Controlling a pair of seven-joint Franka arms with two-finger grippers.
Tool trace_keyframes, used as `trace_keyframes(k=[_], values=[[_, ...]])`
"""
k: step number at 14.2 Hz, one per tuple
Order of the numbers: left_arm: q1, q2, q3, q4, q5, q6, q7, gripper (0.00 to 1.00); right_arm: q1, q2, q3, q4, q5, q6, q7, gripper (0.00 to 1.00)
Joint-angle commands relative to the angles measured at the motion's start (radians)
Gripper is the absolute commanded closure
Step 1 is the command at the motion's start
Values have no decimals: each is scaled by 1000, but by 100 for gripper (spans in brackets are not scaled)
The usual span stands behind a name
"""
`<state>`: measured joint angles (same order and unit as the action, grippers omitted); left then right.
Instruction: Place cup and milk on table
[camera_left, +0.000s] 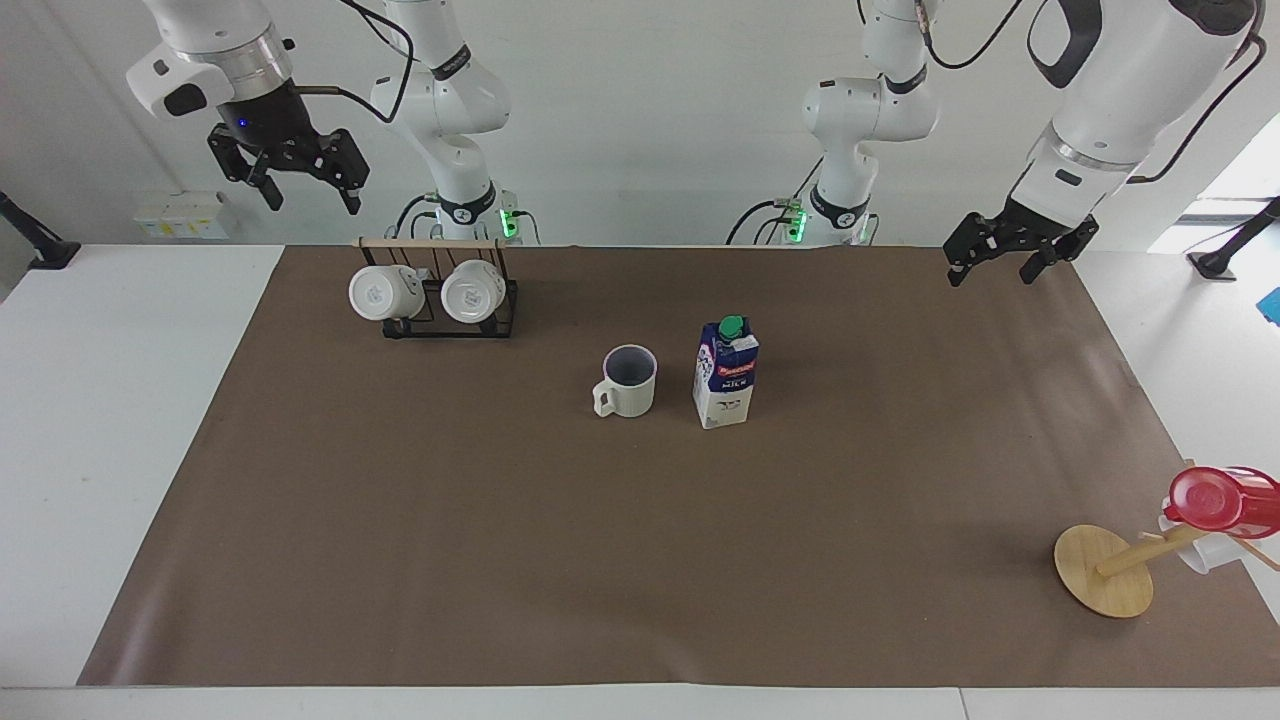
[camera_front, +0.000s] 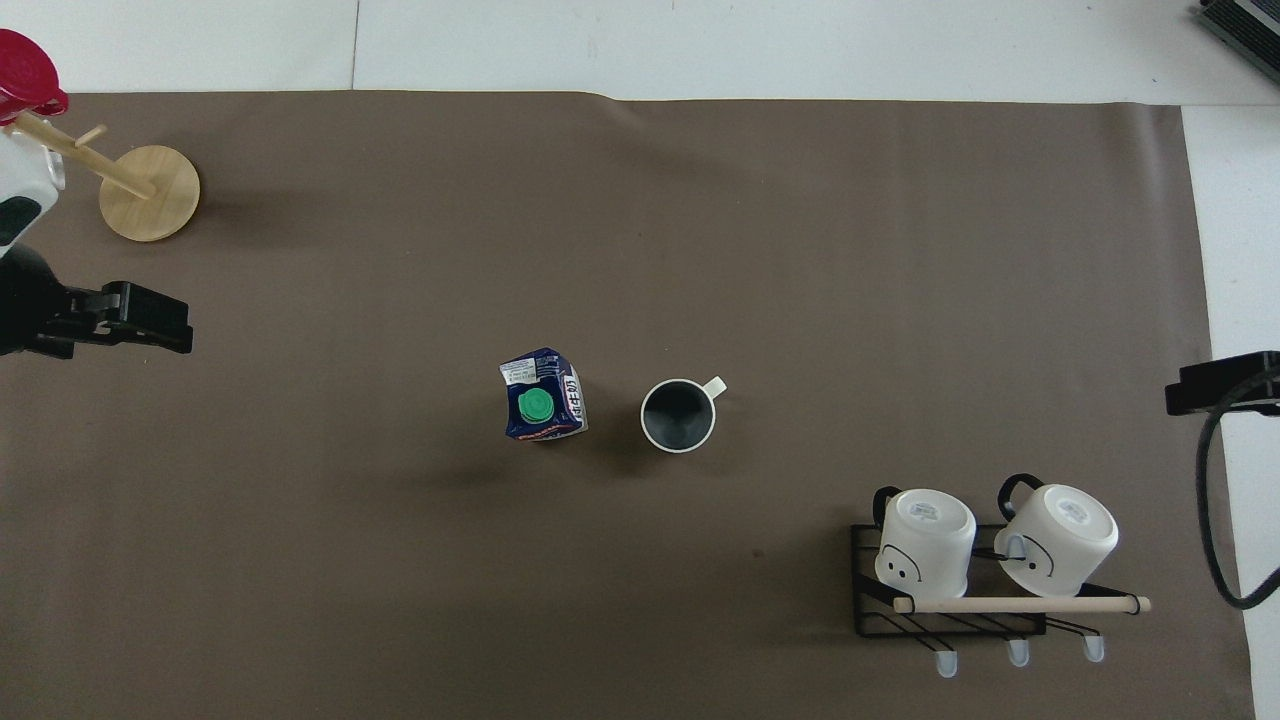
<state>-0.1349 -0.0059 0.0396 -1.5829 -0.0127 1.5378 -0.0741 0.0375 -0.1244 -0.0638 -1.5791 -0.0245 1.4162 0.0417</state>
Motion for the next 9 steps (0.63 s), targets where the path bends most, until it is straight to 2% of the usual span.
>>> trace_keyframes(k=[1,9], values=[[12,-8,-14,11,2,-21,46,0,-18,-27,6,-32,15,12,-39,0],[11,-11,-15,9,2,-35,54,0,-18,-35,6,-45,15,20,-40,0]])
